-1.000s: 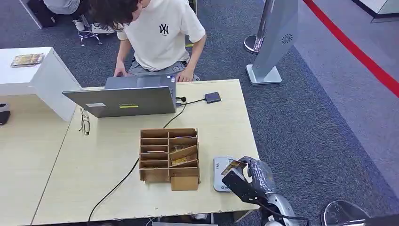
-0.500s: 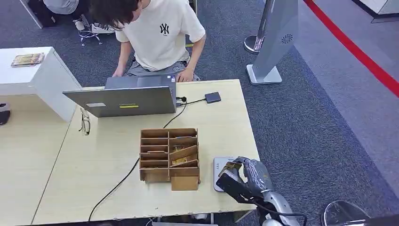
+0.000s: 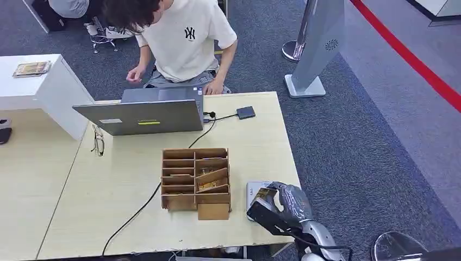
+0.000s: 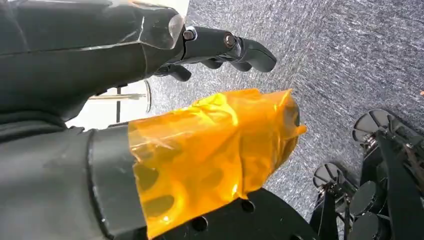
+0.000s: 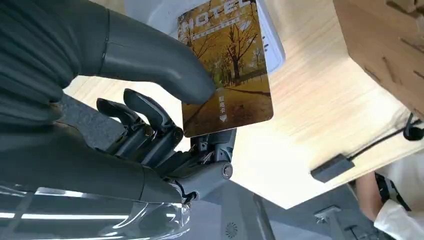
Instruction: Pass the card to the sensor for recognition and then transmit it.
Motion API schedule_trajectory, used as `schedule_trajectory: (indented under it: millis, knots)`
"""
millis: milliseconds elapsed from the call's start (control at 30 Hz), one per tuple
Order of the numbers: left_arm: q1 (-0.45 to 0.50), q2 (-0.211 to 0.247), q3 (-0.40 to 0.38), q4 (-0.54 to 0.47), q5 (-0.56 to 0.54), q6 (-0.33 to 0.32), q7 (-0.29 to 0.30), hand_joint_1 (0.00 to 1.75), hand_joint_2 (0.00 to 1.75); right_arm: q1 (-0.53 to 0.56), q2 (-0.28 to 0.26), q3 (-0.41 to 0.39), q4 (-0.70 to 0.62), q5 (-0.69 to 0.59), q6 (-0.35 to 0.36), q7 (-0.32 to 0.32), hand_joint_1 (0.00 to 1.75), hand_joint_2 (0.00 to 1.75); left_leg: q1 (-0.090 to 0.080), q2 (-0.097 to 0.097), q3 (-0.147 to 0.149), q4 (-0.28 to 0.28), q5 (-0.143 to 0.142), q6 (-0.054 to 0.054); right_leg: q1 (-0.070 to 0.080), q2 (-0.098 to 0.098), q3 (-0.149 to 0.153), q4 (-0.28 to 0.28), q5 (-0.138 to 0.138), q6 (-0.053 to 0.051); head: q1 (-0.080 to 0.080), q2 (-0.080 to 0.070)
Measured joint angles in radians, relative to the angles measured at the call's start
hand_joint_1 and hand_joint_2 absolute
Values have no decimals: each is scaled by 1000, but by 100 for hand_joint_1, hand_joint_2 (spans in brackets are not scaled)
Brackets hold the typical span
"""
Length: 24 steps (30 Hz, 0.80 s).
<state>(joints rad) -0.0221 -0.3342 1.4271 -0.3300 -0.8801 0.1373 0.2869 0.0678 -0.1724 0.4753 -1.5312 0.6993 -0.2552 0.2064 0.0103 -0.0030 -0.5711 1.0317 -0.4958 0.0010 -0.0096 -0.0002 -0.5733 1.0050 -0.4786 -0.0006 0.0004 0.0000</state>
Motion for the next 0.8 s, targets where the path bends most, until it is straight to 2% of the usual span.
schedule_trajectory:
  millis: [800]
  knots:
    - [0, -2, 0, -25, -30, -27, 15, 0, 0, -109, 56, 35, 134, 122, 94, 43, 175, 175, 0, 0, 1, 0, 0, 0, 0, 0, 1, 0, 0, 0, 0, 0]
